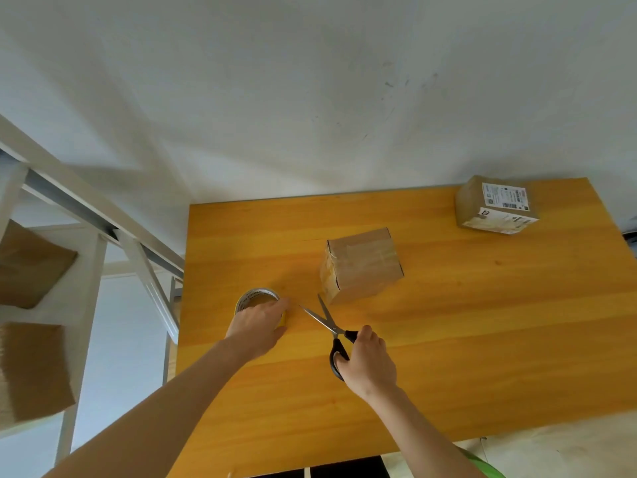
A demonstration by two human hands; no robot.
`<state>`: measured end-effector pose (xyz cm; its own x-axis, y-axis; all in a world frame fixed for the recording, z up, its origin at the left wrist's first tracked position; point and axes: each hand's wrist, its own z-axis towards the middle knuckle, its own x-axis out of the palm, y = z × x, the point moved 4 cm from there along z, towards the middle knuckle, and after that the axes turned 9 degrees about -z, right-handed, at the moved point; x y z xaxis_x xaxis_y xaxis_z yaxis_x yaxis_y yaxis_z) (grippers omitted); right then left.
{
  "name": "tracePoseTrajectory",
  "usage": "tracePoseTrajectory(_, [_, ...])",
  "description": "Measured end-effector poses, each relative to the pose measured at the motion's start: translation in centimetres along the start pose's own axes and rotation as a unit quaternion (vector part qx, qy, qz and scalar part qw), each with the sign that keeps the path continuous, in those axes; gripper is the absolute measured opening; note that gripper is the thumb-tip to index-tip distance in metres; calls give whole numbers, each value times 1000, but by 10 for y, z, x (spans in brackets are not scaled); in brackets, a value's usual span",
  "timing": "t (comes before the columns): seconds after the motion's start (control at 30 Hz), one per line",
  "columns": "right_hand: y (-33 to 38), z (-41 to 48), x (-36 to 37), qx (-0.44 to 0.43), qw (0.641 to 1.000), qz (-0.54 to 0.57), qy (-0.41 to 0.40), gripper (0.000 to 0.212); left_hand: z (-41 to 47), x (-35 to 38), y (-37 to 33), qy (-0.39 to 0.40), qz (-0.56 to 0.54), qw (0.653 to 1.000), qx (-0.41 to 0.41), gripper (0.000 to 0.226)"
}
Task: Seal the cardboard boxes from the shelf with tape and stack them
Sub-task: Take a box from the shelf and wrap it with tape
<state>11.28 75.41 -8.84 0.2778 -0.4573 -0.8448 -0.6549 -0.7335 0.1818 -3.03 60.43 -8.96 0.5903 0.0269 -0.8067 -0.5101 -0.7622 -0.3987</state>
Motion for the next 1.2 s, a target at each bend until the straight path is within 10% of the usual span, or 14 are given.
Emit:
tracePoseTrajectory(0.27, [3,2,5,-47,992,-108,-37,43,-5,-45,-52,-236,-224,942,87,51])
tracePoseTrajectory(0.53, [10,1,9,-95,983,-159,-4,28,31,-51,-124,-184,-446,874,55,61])
tracePoseTrajectory(0.8, [18,-9,-85,-216,860,-25,-462,24,35,-46,-127,-222,-444,862,107,61])
tracePoseTrajectory(1.2, [22,46,-115,-267,947,-122,-132,98,37,-17,-119,-146,-696,702,-37,64])
